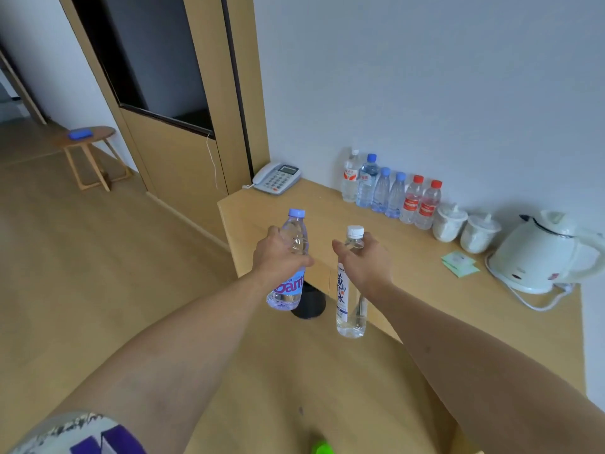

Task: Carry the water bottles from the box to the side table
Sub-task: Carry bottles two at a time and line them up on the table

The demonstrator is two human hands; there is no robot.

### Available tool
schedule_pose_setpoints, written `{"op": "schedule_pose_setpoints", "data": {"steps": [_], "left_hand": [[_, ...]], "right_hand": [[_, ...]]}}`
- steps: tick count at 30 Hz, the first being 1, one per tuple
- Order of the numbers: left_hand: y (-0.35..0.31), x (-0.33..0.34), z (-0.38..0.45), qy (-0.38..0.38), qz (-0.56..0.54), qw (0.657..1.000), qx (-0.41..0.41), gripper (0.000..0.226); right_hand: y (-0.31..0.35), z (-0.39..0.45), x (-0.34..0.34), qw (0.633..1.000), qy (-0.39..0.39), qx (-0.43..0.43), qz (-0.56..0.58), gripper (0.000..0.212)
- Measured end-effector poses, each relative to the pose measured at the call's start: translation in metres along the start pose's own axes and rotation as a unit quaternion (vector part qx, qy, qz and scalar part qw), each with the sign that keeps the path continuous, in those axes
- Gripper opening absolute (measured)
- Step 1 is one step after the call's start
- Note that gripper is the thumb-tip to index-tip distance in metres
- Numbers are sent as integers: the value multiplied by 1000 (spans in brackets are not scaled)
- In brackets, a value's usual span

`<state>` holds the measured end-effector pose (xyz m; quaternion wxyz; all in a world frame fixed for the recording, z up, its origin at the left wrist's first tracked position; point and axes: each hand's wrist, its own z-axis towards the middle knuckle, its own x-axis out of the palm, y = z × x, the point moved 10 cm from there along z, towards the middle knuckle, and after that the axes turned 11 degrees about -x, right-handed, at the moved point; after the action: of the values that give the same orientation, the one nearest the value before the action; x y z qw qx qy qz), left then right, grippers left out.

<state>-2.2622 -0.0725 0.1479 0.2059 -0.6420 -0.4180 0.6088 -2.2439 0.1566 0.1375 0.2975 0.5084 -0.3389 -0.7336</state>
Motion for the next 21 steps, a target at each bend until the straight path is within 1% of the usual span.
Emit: {"op": "schedule_pose_setpoints", "data": {"steps": [3,6,10,15,17,21], "left_hand": [[-26,2,57,1,5,1000,-7,67],[-48,5,113,0,-16,1000,-11,68],[-56,20,178,18,1,1000,-24,69],[-62,44,265,41,3,999,-24,72],[-64,56,303,55,3,998,-19,75],[-79,80,384,86,25,996,12,73]], "right_hand": [[2,65,12,1000,0,-10,10,41],[4,126,24,1000,-1,-17,1,42],[-8,187,46,1000,-4,-11,8,36],[-34,254,82,1000,-4,6,13,33],[-44,283,97,1000,-14,21,10,34],[-62,341,125,997,-54,45,30,31]]}}
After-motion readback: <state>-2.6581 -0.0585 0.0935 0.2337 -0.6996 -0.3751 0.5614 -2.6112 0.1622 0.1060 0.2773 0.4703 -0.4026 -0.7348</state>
